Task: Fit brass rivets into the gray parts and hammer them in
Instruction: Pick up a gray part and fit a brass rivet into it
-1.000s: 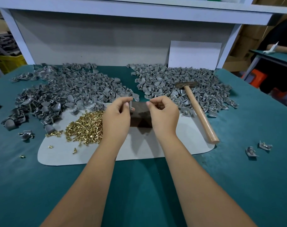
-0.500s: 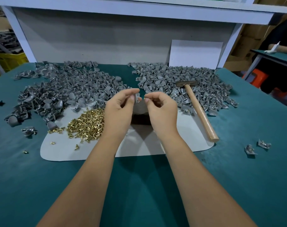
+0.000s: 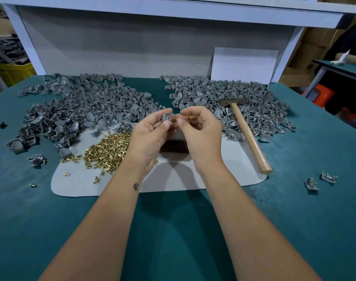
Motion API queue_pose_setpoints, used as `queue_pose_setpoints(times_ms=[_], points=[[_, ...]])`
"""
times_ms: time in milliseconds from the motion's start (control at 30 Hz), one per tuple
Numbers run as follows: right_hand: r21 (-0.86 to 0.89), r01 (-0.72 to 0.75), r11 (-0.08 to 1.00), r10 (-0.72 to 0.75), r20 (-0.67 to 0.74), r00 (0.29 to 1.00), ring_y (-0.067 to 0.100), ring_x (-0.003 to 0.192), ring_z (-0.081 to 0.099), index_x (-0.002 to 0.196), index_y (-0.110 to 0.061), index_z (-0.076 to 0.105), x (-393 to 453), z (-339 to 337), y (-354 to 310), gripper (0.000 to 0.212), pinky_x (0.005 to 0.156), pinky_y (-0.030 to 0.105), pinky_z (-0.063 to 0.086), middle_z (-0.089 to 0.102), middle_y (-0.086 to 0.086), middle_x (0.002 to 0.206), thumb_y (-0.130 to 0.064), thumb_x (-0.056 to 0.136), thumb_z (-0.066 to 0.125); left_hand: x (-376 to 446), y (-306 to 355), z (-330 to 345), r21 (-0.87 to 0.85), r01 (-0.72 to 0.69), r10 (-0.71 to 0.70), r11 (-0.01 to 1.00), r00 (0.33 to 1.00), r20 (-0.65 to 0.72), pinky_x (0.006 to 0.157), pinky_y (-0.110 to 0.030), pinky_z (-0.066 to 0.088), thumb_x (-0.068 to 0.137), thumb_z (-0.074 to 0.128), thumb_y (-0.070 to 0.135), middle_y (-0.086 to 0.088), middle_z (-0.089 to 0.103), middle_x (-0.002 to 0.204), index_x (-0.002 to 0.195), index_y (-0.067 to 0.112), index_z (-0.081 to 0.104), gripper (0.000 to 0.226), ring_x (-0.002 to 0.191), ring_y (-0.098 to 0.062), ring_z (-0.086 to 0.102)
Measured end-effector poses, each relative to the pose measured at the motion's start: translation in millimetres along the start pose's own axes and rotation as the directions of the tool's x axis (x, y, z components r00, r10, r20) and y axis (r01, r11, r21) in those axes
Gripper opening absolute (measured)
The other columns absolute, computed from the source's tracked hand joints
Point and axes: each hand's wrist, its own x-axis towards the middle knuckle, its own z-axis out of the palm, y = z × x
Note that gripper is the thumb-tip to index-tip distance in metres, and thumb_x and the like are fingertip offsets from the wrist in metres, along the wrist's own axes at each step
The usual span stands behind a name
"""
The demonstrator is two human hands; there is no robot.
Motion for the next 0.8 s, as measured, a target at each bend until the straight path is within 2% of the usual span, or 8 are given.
queue_pose_setpoints(times_ms=[233,367,500,567,600,667,700,800], points=[[-0.024,-0.01,1.0,0.01,0.009,1.0,0.018,0.078,0.064,0.084,-0.013,0.067,-2.3,1.4,-0.2,0.021,0.075,0.03,0.056,0.069,0.006,0.082,0.007,0.08,0.065,0.4,-2.3,0.3,0.042,-0.02,0.019,0.999,0.999,0.04,0.083,-0.025,0.057,0.093,0.055,-0.004,-0.005,0.076,0.096,0.111,0.013,0.063,0.026,0.096,-0.017,0.071],[-0.005,-0.012,1.0,0.012,-0.004,1.0,0.01,0.075,0.062,0.082,-0.019,0.064,-1.3,0.3,1.3,0.027,0.07,0.019,0.051,0.067,0.002,0.08,0.008,0.079,0.065,0.1,-1.8,-3.8,0.188,-0.063,0.067,0.98,0.998,-0.015,0.085,-0.03,0.058,0.09,0.064,0.001,-0.005,0.077,0.092,0.102,0.015,0.065,0.018,0.089,-0.018,0.072],[-0.061,-0.01,0.998,0.009,-0.011,1.0,0.01,0.076,0.062,0.08,-0.026,0.063,-0.8,-0.1,6.1,0.031,0.072,0.018,0.049,0.066,-0.003,0.079,0.005,0.079,0.066,1.0,-1.3,-2.4,0.541,-0.133,0.2,0.831,0.977,-0.067,0.087,-0.028,0.055,0.092,0.066,0.007,0.002,0.075,0.091,0.087,0.03,0.069,0.024,0.092,-0.012,0.07],[-0.116,-0.004,0.993,0.002,-0.02,1.0,0.006,0.076,0.061,0.08,-0.028,0.062,0.3,-1.2,9.8,0.033,0.071,0.016,0.048,0.065,-0.007,0.078,0.004,0.08,0.065,0.7,-0.1,-3.1,0.638,-0.146,0.235,0.756,0.97,-0.057,0.08,-0.02,0.052,0.092,0.067,0.01,0.009,0.072,0.085,0.084,0.033,0.069,0.025,0.083,-0.001,0.067],[-0.149,-0.007,0.989,0.003,-0.024,1.0,0.002,0.075,0.059,0.081,-0.028,0.062,1.0,-2.2,11.8,0.032,0.07,0.013,0.046,0.064,-0.01,0.078,0.004,0.081,0.065,1.1,-0.7,-4.6,0.677,-0.137,0.235,0.723,0.971,-0.054,0.079,-0.021,0.052,0.091,0.067,0.012,0.01,0.072,0.083,0.083,0.031,0.071,0.021,0.081,-0.001,0.067],[-0.234,-0.028,0.972,0.025,-0.015,1.0,-0.004,0.075,0.057,0.087,-0.025,0.065,2.1,-4.3,16.6,0.026,0.07,0.007,0.044,0.063,-0.014,0.08,0.001,0.084,0.063,3.8,-4.1,-8.1,0.774,-0.093,0.242,0.626,0.967,-0.08,0.092,-0.034,0.05,0.091,0.068,0.019,0.008,0.069,0.088,0.088,0.025,0.076,0.01,0.099,-0.014,0.063],[-0.291,-0.032,0.956,0.033,-0.002,0.999,-0.004,0.077,0.058,0.092,-0.023,0.067,2.4,-4.9,19.2,0.023,0.072,0.007,0.043,0.063,-0.014,0.083,-0.001,0.085,0.063,5.0,-5.5,-9.3,0.823,-0.052,0.246,0.566,0.963,-0.109,0.101,-0.039,0.043,0.09,0.068,0.025,0.009,0.064,0.093,0.09,0.026,0.077,0.008,0.112,-0.02,0.054],[-0.444,0.031,0.896,-0.01,0.05,0.999,0.005,0.086,0.058,0.098,-0.017,0.069,3.3,-5.4,24.7,0.019,0.076,0.009,0.041,0.064,-0.008,0.091,-0.004,0.088,0.061,8.4,-8.1,-8.8,0.879,0.054,0.222,0.474,0.959,-0.178,0.107,-0.037,0.025,0.091,0.065,0.039,0.007,0.052,0.108,0.093,0.033,0.074,0.01,0.125,-0.022,0.031]])
